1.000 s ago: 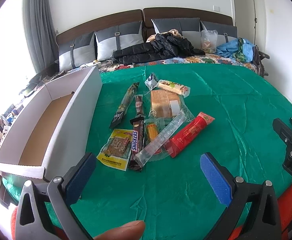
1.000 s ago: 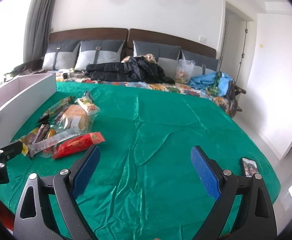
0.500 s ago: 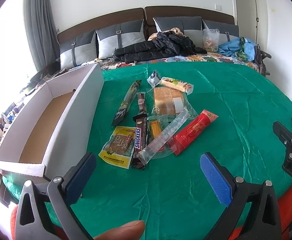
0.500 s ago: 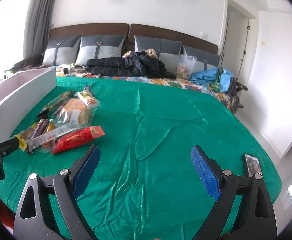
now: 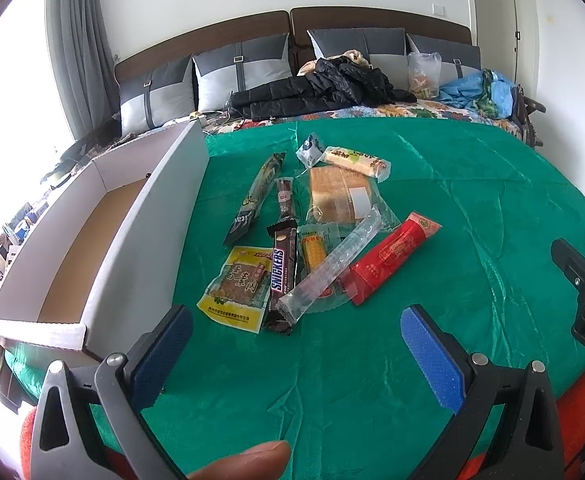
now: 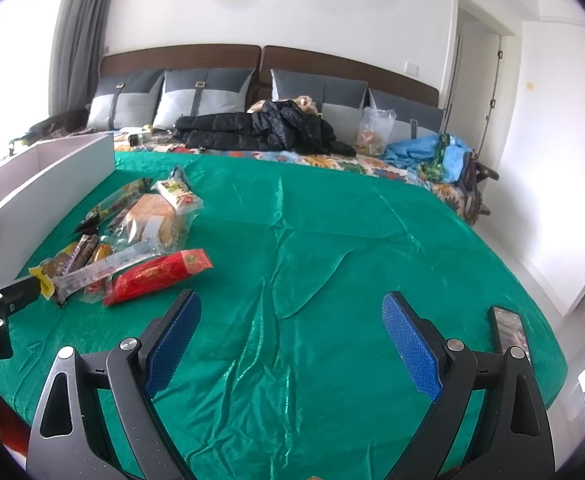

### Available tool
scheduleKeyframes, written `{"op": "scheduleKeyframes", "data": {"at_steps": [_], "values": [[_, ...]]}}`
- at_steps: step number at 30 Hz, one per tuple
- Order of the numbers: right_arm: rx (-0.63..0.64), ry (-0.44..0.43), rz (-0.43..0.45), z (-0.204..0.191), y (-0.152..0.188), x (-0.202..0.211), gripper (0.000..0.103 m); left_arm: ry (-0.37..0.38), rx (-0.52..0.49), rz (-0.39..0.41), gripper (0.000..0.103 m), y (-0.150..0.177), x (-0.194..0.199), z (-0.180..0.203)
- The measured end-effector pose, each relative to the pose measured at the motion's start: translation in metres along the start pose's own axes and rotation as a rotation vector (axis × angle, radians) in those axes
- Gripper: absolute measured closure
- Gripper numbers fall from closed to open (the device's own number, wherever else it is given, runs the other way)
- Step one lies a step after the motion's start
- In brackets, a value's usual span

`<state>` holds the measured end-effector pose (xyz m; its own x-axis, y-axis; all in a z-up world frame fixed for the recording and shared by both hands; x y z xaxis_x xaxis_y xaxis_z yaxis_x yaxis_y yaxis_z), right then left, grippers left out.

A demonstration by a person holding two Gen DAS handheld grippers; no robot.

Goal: Organize snacks

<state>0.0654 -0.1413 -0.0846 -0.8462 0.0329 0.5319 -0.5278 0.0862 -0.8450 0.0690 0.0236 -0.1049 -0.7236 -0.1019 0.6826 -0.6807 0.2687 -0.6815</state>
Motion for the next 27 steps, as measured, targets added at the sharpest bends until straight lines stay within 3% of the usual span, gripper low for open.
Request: {"op": "scheduleKeyframes", "data": {"at_steps": [27], "values": [[0.001, 0.008, -0.054, 0.003, 0.013, -0.015, 0.009, 0.012, -0.017, -0.073, 0.000, 0.021, -0.022, 0.003]]}}
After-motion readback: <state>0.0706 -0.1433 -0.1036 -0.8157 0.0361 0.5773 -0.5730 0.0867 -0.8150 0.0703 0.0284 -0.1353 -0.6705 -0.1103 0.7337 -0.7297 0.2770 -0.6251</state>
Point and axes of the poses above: each gripper's, at about its wrist camera, not at the fingertips, and x roughly against the way its jaws point, z to its right, y to its underside, the point moved 9 cm from there along -x, roughly the way its jaws point, and after that the axes turned 13 degrees about -x, right-handed, at the moved point
